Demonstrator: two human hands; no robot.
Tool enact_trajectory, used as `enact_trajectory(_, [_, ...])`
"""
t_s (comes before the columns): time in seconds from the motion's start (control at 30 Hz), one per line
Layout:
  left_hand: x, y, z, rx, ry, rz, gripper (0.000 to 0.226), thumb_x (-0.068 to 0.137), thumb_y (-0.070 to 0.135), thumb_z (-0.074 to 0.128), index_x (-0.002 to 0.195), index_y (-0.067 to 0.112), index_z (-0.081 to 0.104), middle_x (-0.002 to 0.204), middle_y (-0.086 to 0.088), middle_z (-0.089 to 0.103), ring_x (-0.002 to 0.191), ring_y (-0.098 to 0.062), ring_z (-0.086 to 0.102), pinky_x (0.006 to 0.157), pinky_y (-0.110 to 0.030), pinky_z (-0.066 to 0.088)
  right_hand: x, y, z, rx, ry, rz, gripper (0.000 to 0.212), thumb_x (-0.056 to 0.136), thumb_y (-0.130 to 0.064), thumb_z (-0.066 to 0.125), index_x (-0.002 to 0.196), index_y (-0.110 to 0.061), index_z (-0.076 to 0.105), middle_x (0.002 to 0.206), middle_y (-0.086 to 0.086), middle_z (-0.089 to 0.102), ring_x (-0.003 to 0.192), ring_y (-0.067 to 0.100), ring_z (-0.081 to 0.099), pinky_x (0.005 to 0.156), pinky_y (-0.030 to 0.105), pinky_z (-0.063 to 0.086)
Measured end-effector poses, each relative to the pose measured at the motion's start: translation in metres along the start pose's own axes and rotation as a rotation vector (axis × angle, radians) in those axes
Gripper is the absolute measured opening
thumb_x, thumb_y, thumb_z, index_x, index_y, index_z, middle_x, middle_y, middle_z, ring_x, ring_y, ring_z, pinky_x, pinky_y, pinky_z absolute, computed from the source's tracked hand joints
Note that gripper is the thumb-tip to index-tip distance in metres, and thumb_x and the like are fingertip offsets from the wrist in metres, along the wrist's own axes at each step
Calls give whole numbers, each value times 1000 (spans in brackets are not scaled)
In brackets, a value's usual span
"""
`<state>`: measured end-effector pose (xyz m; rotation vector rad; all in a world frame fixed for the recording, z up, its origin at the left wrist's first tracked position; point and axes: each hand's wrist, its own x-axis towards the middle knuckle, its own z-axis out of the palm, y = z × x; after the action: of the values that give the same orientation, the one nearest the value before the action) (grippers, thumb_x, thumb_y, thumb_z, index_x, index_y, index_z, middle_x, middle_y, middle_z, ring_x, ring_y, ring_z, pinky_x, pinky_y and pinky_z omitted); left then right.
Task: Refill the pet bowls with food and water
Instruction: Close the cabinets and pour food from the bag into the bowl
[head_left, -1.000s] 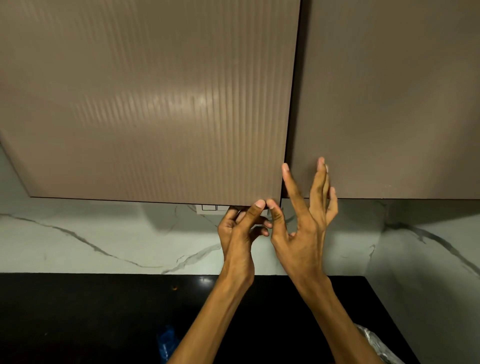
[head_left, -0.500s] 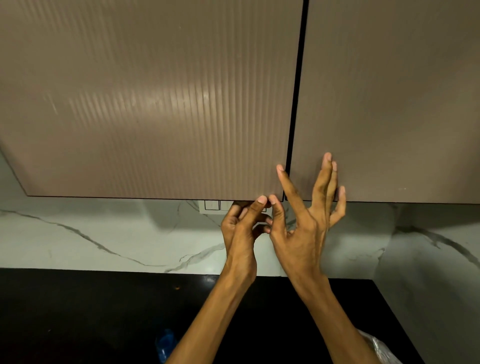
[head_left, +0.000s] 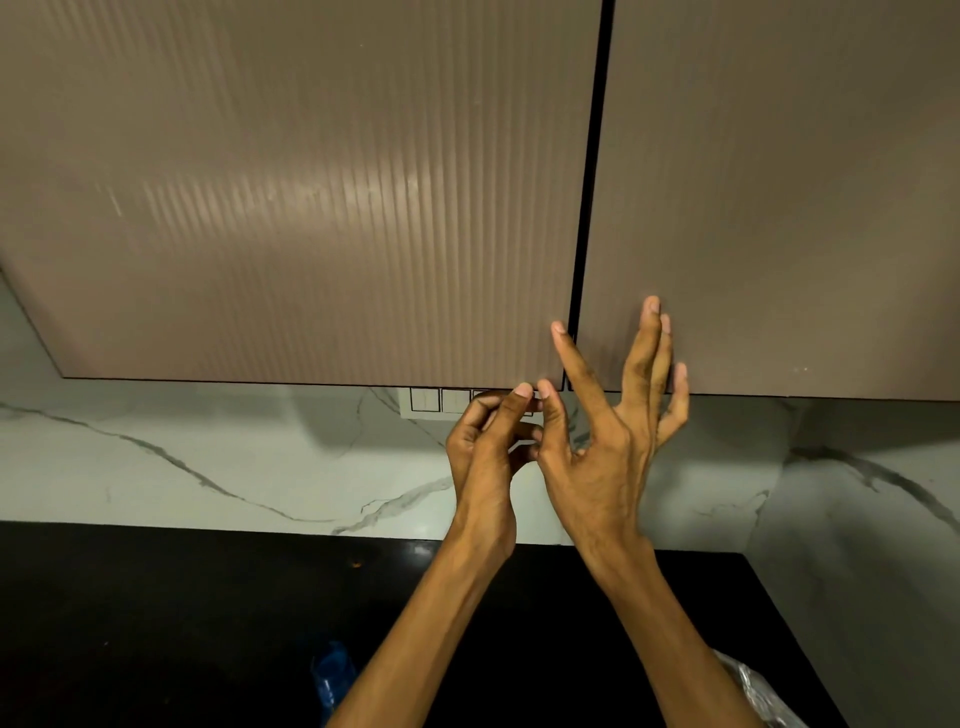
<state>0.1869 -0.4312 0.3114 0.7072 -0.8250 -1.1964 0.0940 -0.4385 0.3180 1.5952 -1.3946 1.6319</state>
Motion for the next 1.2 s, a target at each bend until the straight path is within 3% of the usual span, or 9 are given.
enact_trajectory(0.1, [-3, -3, -1, 24, -8, 5, 29, 96, 24, 69, 110, -2, 70, 108, -18, 74, 88, -28, 66, 84, -44, 56, 0, 0, -3, 23, -13, 1, 50, 100, -31, 69, 148, -32, 56, 169, 25, 19, 159, 34, 16, 126, 55, 12])
enact_trajectory(0.23, [-7, -5, -1, 51, -39, 23, 20, 97, 22, 69, 106, 5, 71, 99, -10, 74, 85, -24, 66, 80, -42, 58, -1, 3, -8, 90, -32, -2, 49, 99, -30, 69, 147, -27, 58, 169, 24, 21, 159, 34, 17, 125, 58, 13])
enact_trajectory(0.8, [-64, -13, -7, 57, -32, -56, 27, 95, 22, 69, 110, 0, 70, 93, -3, 74, 74, -13, 66, 72, -37, 55, -44, -6, -53, 257, -118, 114, 47, 99, -23, 67, 145, -18, 60, 168, 12, 31, 157, 23, 29, 126, 55, 19])
enact_trajectory(1.0, [-108, -15, -10, 76, -68, -86, 23, 97, 22, 68, 107, 2, 71, 93, -2, 73, 78, -14, 66, 74, -39, 55, -72, -12, -89, 254, -159, 199, 45, 100, -25, 65, 144, -21, 60, 165, 3, 39, 153, 12, 33, 124, 27, 19])
enact_trajectory(1.1, [-131, -20, -14, 71, -79, -105, 21, 98, 19, 67, 107, 1, 71, 96, -6, 72, 83, -18, 66, 83, -51, 56, -89, -16, -106, 241, -166, 233, 43, 101, -23, 62, 144, -19, 61, 160, 3, 47, 149, 12, 40, 120, 31, 31])
enact_trajectory(1.2, [-155, -25, -15, 69, -72, -141, 18, 98, 18, 67, 106, 3, 72, 94, -7, 71, 79, -16, 66, 80, -44, 55, -104, -18, -126, 242, -184, 258, 43, 101, -24, 60, 143, -19, 60, 155, 2, 54, 147, 12, 45, 118, 30, 35])
